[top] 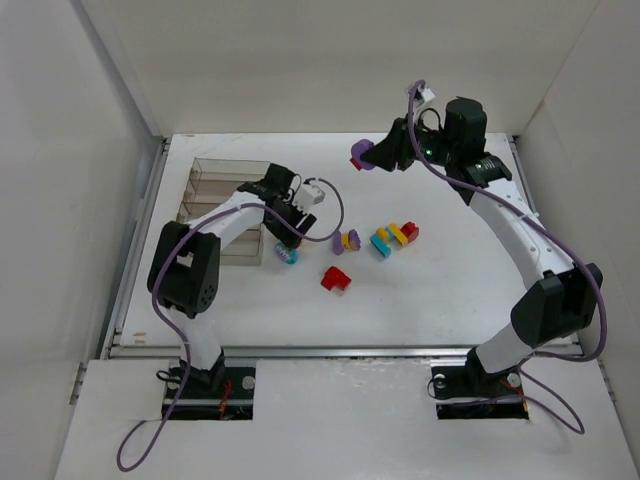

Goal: Sort the legos into containers by color

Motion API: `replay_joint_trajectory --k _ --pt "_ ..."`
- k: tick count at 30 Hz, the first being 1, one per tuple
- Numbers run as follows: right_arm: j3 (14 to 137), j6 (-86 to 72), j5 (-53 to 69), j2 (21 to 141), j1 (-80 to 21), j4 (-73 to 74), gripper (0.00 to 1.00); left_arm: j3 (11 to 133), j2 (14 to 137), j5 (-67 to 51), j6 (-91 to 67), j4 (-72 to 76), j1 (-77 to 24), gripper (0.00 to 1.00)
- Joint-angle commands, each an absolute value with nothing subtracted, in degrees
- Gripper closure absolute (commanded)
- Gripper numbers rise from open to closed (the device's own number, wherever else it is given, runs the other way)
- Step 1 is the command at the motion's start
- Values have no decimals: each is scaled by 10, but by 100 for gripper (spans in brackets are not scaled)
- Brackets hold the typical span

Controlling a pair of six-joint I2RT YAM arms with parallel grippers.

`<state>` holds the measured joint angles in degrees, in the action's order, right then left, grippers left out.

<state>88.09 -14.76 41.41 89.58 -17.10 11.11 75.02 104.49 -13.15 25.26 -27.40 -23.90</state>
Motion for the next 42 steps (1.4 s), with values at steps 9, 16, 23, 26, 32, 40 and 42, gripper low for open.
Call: replay_joint_trajectory --k 9,16,23,26,32,40,42 --pt "932 -219 405 881 -164 89 100 746 857 -257 305 -181 -230 0" --pt "984 -243 405 881 -164 89 100 810 793 -132 288 -64 -230 0" --pt "1008 -314 366 867 -164 84 100 841 771 -293 333 -37 -247 0" --pt "1022 -359 360 875 -164 83 100 729 713 -203 375 110 -301 0" --pt "1022 -376 306 869 -216 83 100 703 707 -144 398 177 -349 0" --pt "996 -393 296 875 -248 83 100 718 723 -184 388 199 -360 9" --pt "991 -393 296 875 -258 83 100 718 729 -184 388 199 -360 15"
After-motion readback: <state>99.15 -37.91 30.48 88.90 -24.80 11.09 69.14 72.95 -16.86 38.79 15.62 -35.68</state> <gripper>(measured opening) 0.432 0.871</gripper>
